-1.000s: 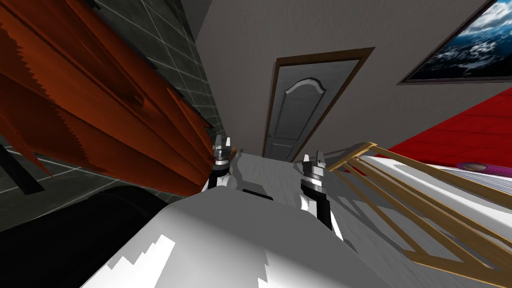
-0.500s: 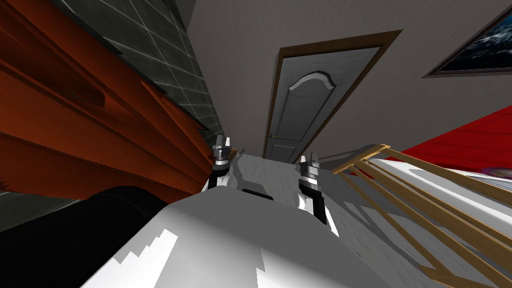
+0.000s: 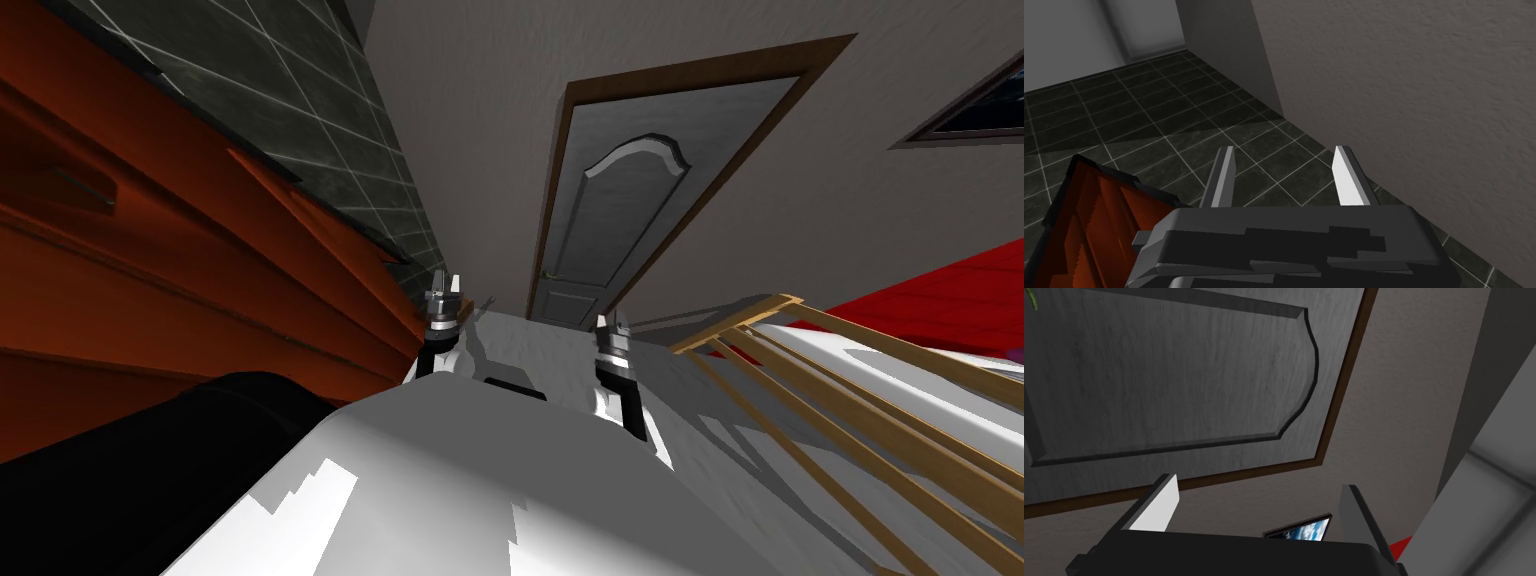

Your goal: Pull the door open

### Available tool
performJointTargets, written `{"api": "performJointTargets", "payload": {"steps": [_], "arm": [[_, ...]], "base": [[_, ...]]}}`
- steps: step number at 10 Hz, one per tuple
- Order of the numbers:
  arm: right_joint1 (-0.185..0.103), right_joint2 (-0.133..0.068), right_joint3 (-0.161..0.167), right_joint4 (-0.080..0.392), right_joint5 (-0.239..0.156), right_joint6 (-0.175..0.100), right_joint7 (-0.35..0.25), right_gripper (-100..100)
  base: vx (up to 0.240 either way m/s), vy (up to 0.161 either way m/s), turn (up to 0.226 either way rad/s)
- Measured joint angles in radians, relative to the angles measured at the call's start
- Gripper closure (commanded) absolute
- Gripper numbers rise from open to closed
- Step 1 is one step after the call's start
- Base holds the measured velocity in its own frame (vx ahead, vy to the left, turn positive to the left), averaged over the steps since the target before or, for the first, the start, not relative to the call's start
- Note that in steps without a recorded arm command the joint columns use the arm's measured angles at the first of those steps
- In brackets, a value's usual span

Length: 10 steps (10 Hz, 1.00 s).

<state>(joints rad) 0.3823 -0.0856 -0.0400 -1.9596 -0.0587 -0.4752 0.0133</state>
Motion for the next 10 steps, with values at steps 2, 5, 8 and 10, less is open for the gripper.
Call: {"api": "performJointTargets", "payload": {"steps": [2,5,8,10], "arm": [[-0.009,-0.01,-0.004,0.037,0.007,-0.011,-0.013,-100],[-0.034,-0.024,-0.01,0.102,0.018,-0.024,-0.032,-100],[-0.056,-0.043,-0.017,0.181,0.035,-0.04,-0.059,-100],[-0.069,-0.055,-0.023,0.228,0.042,-0.053,-0.074,-100]], "base": [[0.09,0.026,0.009],[0.111,0.037,0.013],[0.13,0.053,0.009],[0.095,0.021,0.01]]}}
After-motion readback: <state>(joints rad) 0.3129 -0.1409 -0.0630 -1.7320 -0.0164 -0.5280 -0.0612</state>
